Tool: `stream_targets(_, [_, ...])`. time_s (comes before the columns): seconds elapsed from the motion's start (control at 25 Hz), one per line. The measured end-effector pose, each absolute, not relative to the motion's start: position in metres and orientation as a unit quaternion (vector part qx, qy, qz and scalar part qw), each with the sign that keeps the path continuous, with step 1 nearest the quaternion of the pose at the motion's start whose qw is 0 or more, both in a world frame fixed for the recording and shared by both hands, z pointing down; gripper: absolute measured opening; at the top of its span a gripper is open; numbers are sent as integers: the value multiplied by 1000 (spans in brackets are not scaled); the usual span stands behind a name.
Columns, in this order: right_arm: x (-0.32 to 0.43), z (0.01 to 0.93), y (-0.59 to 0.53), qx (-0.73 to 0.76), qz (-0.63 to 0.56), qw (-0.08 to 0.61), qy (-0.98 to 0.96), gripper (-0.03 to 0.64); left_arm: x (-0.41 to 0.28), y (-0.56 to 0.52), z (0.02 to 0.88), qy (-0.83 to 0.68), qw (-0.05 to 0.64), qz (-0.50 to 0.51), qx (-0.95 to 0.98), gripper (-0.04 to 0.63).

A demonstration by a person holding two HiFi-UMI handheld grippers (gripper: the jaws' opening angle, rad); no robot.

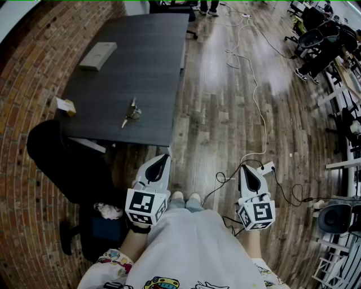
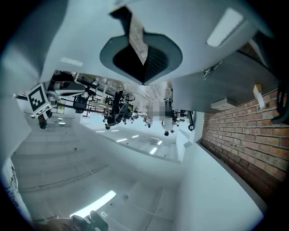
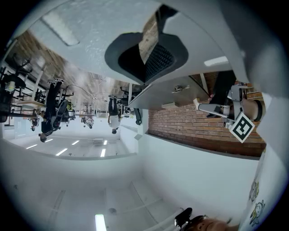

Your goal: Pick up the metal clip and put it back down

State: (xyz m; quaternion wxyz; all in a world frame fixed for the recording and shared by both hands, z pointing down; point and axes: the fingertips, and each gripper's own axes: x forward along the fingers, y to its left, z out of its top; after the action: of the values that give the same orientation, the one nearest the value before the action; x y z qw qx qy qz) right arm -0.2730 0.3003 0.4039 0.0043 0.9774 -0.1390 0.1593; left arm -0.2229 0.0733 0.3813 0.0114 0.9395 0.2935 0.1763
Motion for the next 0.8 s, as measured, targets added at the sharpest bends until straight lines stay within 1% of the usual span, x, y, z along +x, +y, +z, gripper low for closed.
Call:
stream_targets(0.28, [-269,404,310,977,149,-2,-152,2,-222,90,378,291,5,166,942,7])
stream_targets(0.44, [-276,405,318,976,147,-2,-160,2,-228,101,380,285,5,162,945,33])
stream_targets(0.56, [-282,406,327,976,144,-8,-162,37,-233,107,382,279,3,161,947,58])
stream_targets(0.8, [-284,411,337,975,148,-17,-164,86,-233,113,389,278,0,169,946,97])
